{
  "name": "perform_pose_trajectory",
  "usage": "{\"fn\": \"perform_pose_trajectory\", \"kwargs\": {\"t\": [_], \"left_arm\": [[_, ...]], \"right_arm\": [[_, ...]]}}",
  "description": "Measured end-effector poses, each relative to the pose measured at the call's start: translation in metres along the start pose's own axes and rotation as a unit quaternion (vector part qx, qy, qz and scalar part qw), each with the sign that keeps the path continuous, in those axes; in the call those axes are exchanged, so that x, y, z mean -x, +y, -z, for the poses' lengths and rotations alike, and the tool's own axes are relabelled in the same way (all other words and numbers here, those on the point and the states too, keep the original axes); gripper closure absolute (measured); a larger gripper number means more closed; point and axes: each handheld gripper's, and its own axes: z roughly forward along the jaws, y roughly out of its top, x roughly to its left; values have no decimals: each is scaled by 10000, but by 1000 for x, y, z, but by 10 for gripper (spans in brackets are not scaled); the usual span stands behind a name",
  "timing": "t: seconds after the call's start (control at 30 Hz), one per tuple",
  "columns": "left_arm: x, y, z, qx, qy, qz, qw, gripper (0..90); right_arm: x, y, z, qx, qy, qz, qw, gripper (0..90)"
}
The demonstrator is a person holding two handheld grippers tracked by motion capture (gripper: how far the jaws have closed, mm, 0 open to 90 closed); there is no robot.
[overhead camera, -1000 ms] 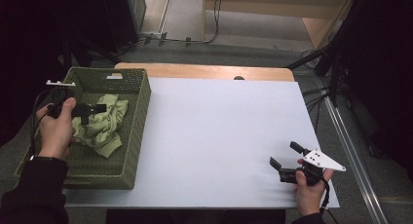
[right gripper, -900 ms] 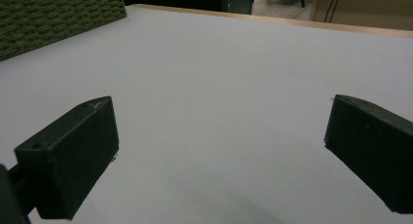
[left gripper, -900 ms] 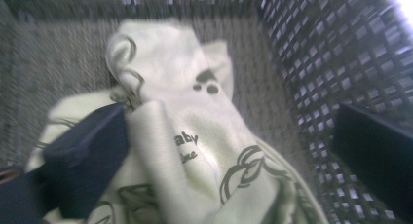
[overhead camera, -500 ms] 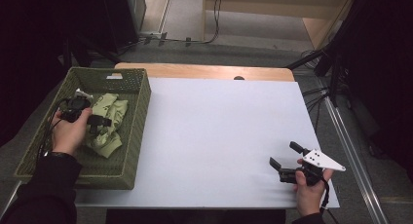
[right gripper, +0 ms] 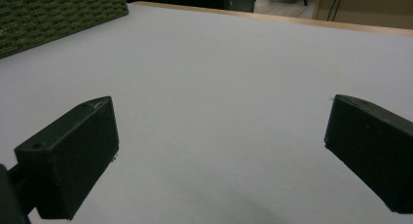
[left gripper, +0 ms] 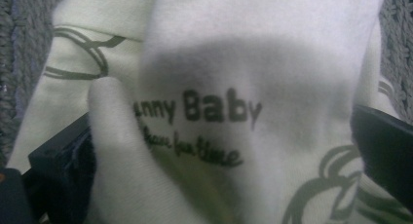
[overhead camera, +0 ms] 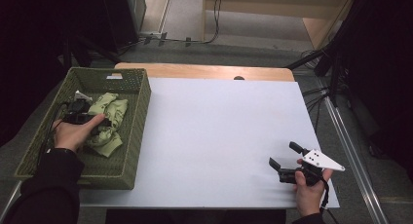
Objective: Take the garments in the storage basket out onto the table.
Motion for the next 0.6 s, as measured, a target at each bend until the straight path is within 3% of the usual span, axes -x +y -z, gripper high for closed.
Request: {"fn": "perform_pose_trajectory", "kwargs": {"t": [0.03,0.1,0.2,0.27,0.3,0.33,0.37,0.4,0.47,0.53,0.57,0.6], "left_arm": [[1,0,-1,20,0,-24,10000,0],[4,-1,-1,9,-204,-167,9997,2],[6,-1,2,13,-259,-193,9995,104],[6,-1,4,25,-337,-223,9992,241],[7,-1,5,43,-394,-290,9988,241],[8,-1,7,78,-427,-348,9985,306],[9,-1,9,117,-619,-382,9973,526],[10,-1,10,134,-634,-432,9970,526],[11,0,13,171,-642,-515,9965,646],[11,3,21,408,-636,-518,9958,694],[11,3,27,752,-661,-551,9934,698],[13,5,46,1670,-787,-628,9808,697]], "right_arm": [[0,0,0,0,1,-2,10000,0],[0,0,0,-4,-3,-15,10000,0],[0,0,-1,-28,-10,0,10000,0],[-1,0,-2,-39,-13,20,10000,0],[-1,0,-2,-39,-13,20,10000,0],[-1,0,-2,-48,-16,24,10000,0],[-1,0,-2,-51,-18,24,10000,0],[-1,0,-2,-50,-16,20,10000,0],[-1,0,-1,-36,-27,6,10000,0],[-1,0,-1,-29,-14,-3,10000,0],[0,0,-1,-21,-12,-7,10000,0],[0,0,-1,-23,-12,-1,10000,0]]}}
